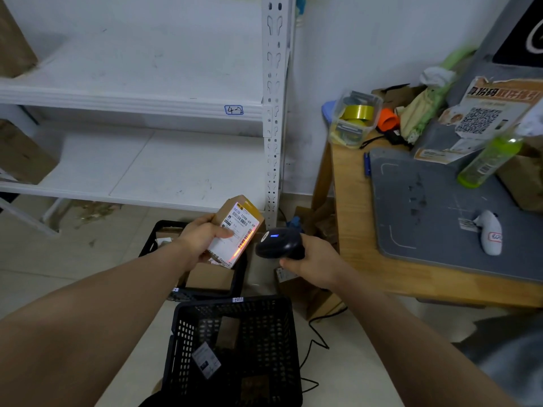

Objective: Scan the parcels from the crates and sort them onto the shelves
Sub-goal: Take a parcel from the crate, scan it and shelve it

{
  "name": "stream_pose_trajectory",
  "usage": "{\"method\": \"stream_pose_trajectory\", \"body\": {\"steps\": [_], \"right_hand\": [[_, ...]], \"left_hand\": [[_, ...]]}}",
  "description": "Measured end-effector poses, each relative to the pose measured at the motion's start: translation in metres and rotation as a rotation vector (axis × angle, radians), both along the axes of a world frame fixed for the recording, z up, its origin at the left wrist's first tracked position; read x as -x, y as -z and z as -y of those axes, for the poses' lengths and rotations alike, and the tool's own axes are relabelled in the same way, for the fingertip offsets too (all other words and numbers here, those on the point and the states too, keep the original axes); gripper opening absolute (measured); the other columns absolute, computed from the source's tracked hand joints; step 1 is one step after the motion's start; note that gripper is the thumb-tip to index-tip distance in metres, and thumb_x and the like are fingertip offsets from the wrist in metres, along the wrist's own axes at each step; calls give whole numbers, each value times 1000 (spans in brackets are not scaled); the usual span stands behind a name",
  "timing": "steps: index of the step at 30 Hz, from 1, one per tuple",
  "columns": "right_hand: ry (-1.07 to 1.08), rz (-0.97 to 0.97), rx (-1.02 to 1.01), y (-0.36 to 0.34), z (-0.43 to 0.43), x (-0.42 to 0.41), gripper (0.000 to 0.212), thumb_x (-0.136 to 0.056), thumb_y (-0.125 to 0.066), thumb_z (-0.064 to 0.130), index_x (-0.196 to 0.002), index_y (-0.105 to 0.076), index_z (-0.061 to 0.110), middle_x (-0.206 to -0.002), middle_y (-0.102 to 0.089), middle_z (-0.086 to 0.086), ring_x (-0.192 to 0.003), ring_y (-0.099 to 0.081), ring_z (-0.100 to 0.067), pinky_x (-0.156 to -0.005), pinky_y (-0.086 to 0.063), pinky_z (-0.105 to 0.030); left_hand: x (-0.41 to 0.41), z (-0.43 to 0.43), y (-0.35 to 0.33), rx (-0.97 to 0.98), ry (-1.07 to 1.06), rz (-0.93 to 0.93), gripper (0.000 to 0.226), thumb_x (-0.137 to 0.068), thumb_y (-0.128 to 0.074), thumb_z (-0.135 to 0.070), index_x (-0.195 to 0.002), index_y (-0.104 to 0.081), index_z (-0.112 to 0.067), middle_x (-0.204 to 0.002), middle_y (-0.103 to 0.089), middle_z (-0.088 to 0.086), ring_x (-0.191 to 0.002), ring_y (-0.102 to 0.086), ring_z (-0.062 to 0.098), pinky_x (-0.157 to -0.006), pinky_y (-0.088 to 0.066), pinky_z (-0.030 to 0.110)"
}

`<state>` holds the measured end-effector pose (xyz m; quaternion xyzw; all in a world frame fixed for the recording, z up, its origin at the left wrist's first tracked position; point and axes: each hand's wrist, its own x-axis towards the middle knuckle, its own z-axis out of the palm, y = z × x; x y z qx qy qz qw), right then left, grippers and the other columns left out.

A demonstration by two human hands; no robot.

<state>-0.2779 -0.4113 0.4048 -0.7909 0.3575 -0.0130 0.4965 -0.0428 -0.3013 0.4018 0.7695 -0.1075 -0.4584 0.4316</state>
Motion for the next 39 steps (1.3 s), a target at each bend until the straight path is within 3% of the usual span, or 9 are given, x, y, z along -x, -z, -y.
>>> {"method": "stream_pose_trajectory", "body": {"steps": [7,11,14,17,21,23,26,33,39], "right_hand": [[8,5,-26,3,2,2,27,-91,-72,25,-116,-64,28,-102,-71,5,-96,-66,-8,-82,-50,-22],[188,21,-119,10,14,11,27,-87,-76,26,-109,-63,35,-102,-70,7,-97,-65,-11,-88,-53,-32],[387,-20,-138,15,38,24,28,-89,-71,12,-113,-58,23,-93,-64,2,-86,-59,-12,-73,-49,-25],[537,-189,-90,31,71,41,19,-91,-63,7,-109,-58,8,-86,-59,-8,-76,-56,-19,-62,-44,-29],[644,-356,0,64,102,62,24,-93,-58,11,-117,-56,7,-98,-61,-13,-98,-61,-33,-81,-53,-42],[619,-400,22,77,111,66,30,-96,-55,12,-126,-57,6,-111,-63,-17,-107,-61,-36,-91,-54,-47],[628,-431,24,85,117,65,37,-97,-52,6,-134,-53,5,-123,-59,-21,-116,-57,-39,-99,-50,-49],[673,-403,24,92,124,61,39,-97,-58,14,-133,-49,4,-122,-59,-21,-110,-59,-38,-83,-49,-43],[741,-369,51,89,119,58,70,-93,-68,21,-148,-28,3,-137,-51,-23,-121,-53,-42,-88,-48,-45]], "left_hand": [[2,2,6,-11,11,-10,39,-84,-75,-8,-114,-65,-31,-103,-75,1,-90,-70,20,-62,-51,30],[7,4,13,-46,-5,-51,54,-76,-78,-11,-123,-60,-31,-105,-77,0,-97,-69,23,-73,-48,34],[14,9,19,-32,32,-93,65,-64,-83,-14,-124,-59,-24,-112,-76,2,-97,-70,24,-82,-51,39],[27,15,20,-45,61,-101,67,-64,-83,-15,-126,-56,-20,-115,-72,1,-106,-62,25,-84,-39,38],[29,25,45,-46,131,-133,95,-38,-88,-30,-128,-59,-22,-117,-73,-4,-120,-59,26,-103,-40,48],[37,28,36,-52,136,-150,85,-50,-90,-23,-128,-55,-20,-118,-73,-2,-118,-61,26,-104,-42,48],[45,30,32,-58,135,-158,60,-75,-81,-5,-125,-50,-17,-119,-70,3,-114,-62,26,-91,-48,42],[40,24,44,-99,122,-145,48,-80,-77,0,-116,-54,-22,-109,-72,3,-111,-63,29,-106,-46,53],[31,17,41,-114,121,-164,35,-82,-77,-2,-103,-60,-25,-111,-72,3,-114,-63,29,-107,-46,53]]}}
